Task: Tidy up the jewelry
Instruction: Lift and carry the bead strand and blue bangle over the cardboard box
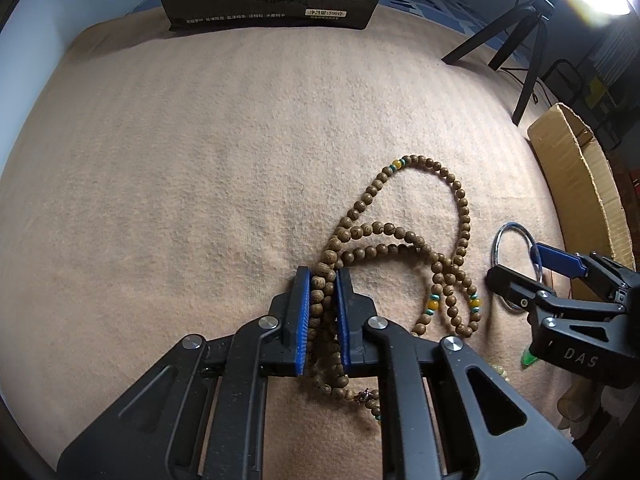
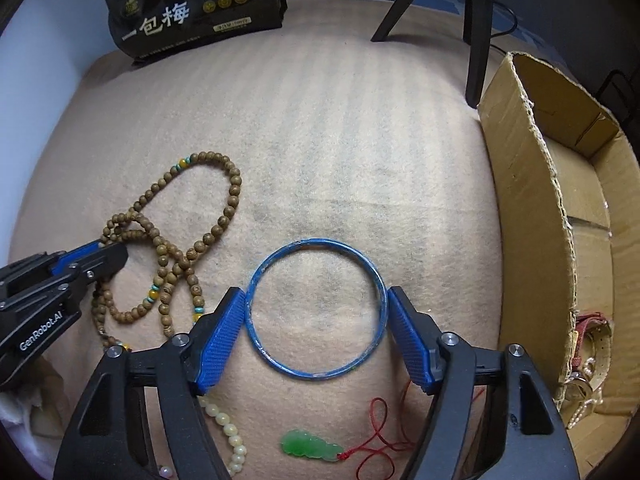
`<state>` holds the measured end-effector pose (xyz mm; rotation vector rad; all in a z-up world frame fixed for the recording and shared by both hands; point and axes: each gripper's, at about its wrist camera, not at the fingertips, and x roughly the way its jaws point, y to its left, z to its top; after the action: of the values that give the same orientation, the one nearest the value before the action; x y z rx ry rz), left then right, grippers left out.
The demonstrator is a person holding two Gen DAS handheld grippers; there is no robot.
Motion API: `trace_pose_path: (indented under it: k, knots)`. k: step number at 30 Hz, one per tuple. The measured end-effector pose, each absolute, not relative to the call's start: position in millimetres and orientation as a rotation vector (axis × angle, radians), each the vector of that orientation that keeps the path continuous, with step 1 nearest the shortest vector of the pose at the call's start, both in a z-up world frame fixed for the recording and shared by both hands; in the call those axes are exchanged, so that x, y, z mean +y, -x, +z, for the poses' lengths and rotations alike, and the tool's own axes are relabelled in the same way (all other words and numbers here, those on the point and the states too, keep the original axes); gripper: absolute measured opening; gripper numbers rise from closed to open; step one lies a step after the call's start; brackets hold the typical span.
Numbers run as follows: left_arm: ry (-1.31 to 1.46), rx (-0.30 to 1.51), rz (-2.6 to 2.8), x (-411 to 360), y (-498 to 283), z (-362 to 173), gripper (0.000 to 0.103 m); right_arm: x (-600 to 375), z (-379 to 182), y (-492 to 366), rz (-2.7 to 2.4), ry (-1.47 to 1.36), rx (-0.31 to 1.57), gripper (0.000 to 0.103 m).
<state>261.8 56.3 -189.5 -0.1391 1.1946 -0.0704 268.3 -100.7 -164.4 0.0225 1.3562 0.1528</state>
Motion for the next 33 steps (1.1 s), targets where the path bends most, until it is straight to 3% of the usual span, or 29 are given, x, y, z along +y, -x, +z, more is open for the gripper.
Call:
trace_pose_path:
  k: [15,33]
  knots:
    - [0.272,1.096,-0.139,69.6,-247.6,-132.5,0.010,-110.6,-123.5,-255.1,0.234,-0.094,1.274,0.071]
    - [0.240,0.930,-0.242,42.9,-225.3,-57.2,0.010,-165.3,-50.6,-243.9,0.186,-0.075,1.118,0.071]
